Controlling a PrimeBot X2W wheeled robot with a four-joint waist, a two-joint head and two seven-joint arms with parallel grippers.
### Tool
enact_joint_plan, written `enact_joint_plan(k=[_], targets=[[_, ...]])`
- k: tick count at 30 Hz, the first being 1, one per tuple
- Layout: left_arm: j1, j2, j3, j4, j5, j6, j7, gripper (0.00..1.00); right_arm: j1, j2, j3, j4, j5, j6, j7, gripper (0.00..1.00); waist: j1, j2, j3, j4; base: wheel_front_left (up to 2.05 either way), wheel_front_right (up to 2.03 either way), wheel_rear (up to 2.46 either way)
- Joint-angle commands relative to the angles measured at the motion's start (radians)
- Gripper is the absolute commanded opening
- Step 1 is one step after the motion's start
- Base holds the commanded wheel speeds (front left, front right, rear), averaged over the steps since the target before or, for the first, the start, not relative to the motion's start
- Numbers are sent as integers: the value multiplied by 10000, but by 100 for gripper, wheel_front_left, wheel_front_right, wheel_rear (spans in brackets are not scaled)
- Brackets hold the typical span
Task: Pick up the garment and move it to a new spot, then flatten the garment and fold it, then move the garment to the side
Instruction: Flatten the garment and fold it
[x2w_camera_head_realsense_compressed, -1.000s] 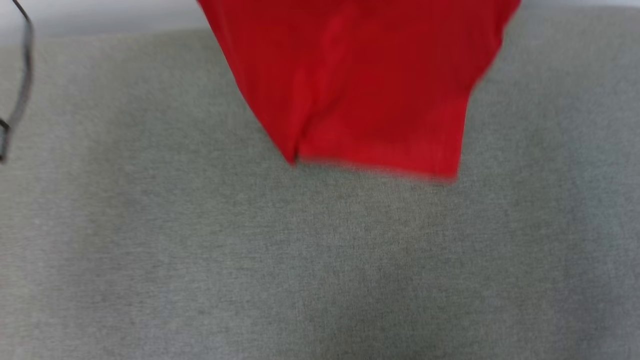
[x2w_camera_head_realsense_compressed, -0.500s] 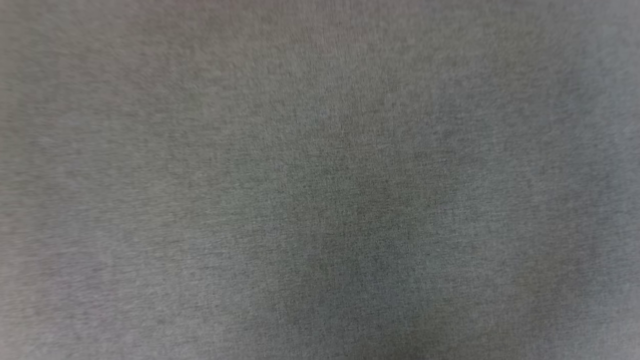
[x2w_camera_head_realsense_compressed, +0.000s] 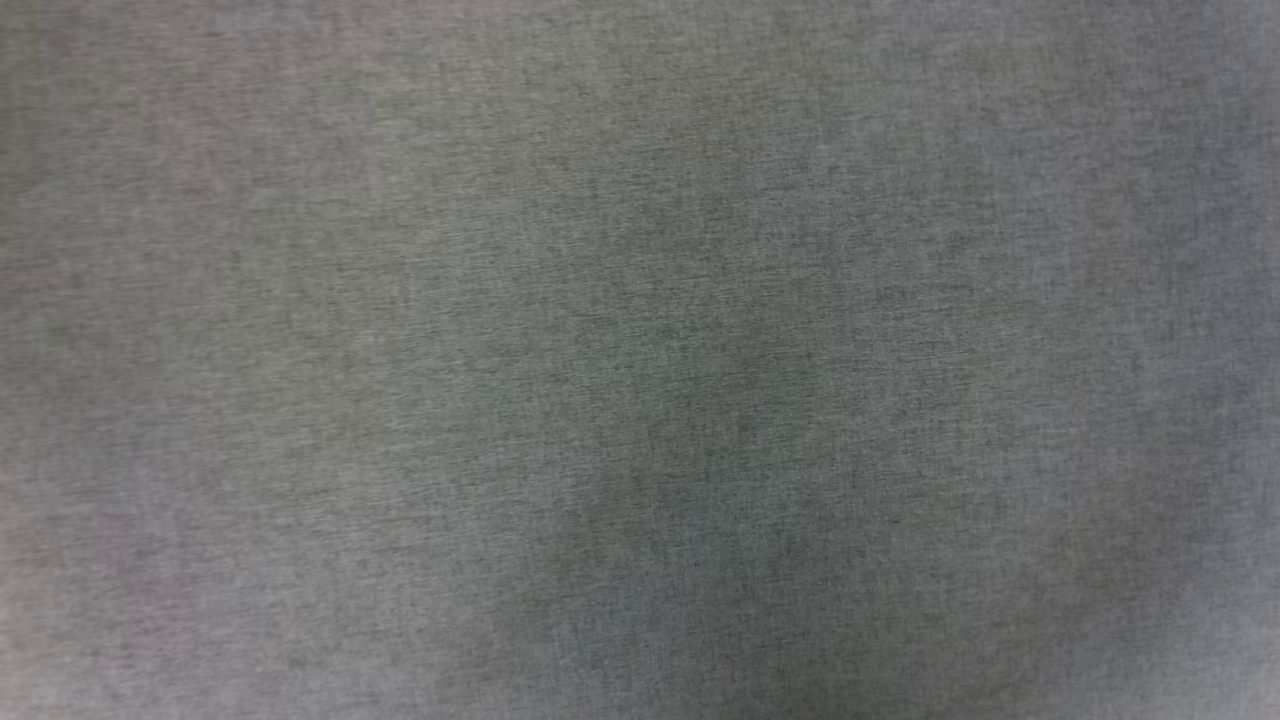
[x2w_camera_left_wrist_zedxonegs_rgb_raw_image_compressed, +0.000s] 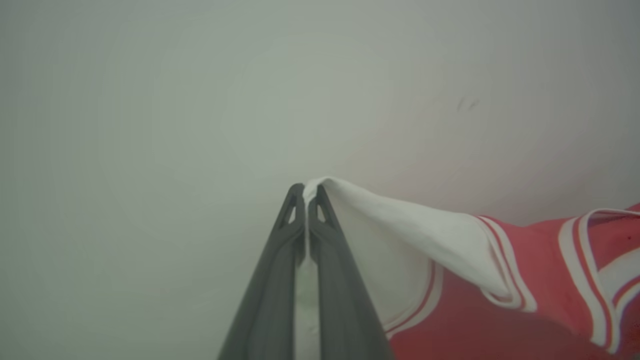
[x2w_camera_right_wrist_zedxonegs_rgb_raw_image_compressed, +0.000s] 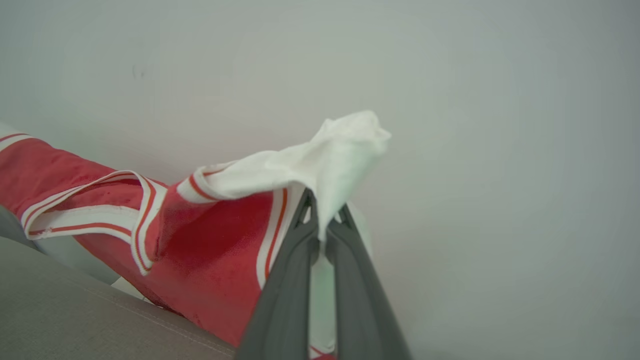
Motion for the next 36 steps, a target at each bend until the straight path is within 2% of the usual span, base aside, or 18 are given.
enact_joint_plan(k=[1, 7, 16, 23, 29, 36], targets=[[371, -118, 4, 95, -92, -50, -173, 0, 303, -95, 80, 159, 124, -14, -89, 0, -1, 0, -96, 99, 0, 0, 0], [1940, -378, 254, 290, -683, -289, -1188, 0, 1618, -482, 554, 202, 710, -12, -485, 0, -1, 0, -836, 453, 0, 0, 0], [6013, -855, 644, -307, -1535, -397, -2355, 0, 5401, -1206, 567, -1088, 1393, -12, -521, 0, -1, 0, -2690, 899, 0, 0, 0], [9781, -1172, 1297, -1559, -2027, 165, -2522, 0, 9184, -1469, -184, -2731, 1636, -14, -37, 0, -1, 0, -3995, 1012, 0, 0, 0], [12420, -1217, 1384, -2745, -2168, 651, -2463, 0, 11845, -1194, -1238, -3848, 1550, -16, 294, 0, -1, 0, -4688, 1088, 0, 0, 0], [14799, -1092, 1386, -3951, -2501, 1235, -1794, 0, 14819, -377, -2787, -5191, 1162, -17, 969, 0, -1, 0, -5388, 1160, 0, 0, 0]])
